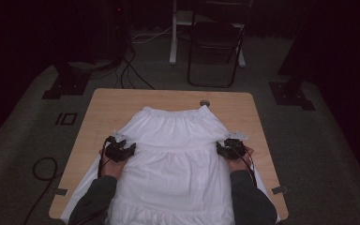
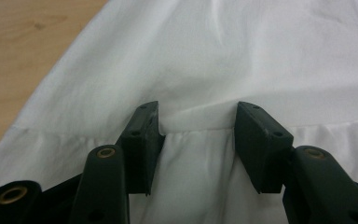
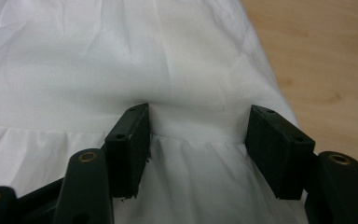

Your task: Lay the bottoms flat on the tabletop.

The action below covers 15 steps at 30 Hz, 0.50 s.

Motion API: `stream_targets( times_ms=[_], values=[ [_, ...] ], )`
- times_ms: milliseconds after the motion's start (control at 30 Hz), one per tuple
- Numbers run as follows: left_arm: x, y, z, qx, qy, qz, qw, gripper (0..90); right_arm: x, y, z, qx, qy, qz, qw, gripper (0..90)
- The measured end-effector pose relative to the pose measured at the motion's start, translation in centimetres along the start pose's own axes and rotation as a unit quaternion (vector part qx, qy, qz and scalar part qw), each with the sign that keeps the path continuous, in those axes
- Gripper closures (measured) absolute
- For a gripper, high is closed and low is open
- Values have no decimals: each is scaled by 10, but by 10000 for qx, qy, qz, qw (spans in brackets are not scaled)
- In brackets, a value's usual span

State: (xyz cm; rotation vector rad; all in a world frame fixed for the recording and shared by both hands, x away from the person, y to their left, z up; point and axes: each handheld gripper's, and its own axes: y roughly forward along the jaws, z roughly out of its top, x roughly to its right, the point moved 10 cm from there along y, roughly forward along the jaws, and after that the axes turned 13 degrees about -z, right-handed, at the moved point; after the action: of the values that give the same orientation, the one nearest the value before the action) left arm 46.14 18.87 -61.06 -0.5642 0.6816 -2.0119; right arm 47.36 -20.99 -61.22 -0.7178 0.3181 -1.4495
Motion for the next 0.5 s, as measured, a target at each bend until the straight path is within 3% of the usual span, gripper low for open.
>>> stream_targets(
  times_ms=[233, 500],
  values=[
    [-14, 23, 23, 23, -142, 152, 9998, 508, 6, 33, 25, -51, 158, -90, 9998, 404],
    [-25, 40, 41, 14, -183, 278, 9994, 500, 12, 59, 45, -72, 175, -99, 9998, 404]
  ],
)
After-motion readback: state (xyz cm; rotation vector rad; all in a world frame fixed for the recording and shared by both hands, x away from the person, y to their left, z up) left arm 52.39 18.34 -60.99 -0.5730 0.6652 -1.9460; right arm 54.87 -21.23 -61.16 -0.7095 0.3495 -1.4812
